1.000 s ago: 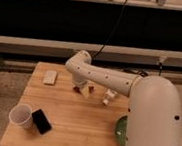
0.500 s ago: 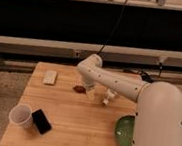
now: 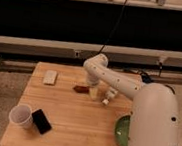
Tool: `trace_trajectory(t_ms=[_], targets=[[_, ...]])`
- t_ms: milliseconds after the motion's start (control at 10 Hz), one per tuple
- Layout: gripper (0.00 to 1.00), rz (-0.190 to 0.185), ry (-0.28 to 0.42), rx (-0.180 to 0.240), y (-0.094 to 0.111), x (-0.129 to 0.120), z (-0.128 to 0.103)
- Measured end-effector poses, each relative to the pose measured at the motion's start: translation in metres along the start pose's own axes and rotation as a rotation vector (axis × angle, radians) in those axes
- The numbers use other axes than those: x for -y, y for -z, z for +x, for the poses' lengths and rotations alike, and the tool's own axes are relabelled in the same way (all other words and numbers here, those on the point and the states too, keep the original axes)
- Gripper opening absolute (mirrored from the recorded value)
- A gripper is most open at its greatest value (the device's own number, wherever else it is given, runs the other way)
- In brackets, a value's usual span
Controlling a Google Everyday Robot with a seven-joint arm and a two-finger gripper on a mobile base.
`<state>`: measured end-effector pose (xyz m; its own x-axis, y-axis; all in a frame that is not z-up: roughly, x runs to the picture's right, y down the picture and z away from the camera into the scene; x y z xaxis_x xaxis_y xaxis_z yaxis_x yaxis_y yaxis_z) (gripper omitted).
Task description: Place the pepper in the ceramic bowl
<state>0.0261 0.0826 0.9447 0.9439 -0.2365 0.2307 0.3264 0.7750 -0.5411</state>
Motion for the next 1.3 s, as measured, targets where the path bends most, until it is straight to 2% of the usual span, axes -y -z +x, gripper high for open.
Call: trace_trajectory(t_ms=[100,400,500,700,900,1100,1300], targets=[[0.78,-0.014,0.008,0.012,-0.002,0.007,0.001],[0.52,-0.037,0.027,0.041,-0.005,0.017,-0.006],[0.37,-0.043,0.031,0.051,-0.006,0.017,-0.007],[0.22,-0.046,0.045,0.057,-0.006,0.018,-0.011],[0.02,-0.042,0.070,0.044,0.006,0.013,-0.019],[0.00,-0.043,0.079,0.025,0.015,0.002,-0.015],[0.00,-0.042,0.101,0.015,0.023,-0.002,-0.023]])
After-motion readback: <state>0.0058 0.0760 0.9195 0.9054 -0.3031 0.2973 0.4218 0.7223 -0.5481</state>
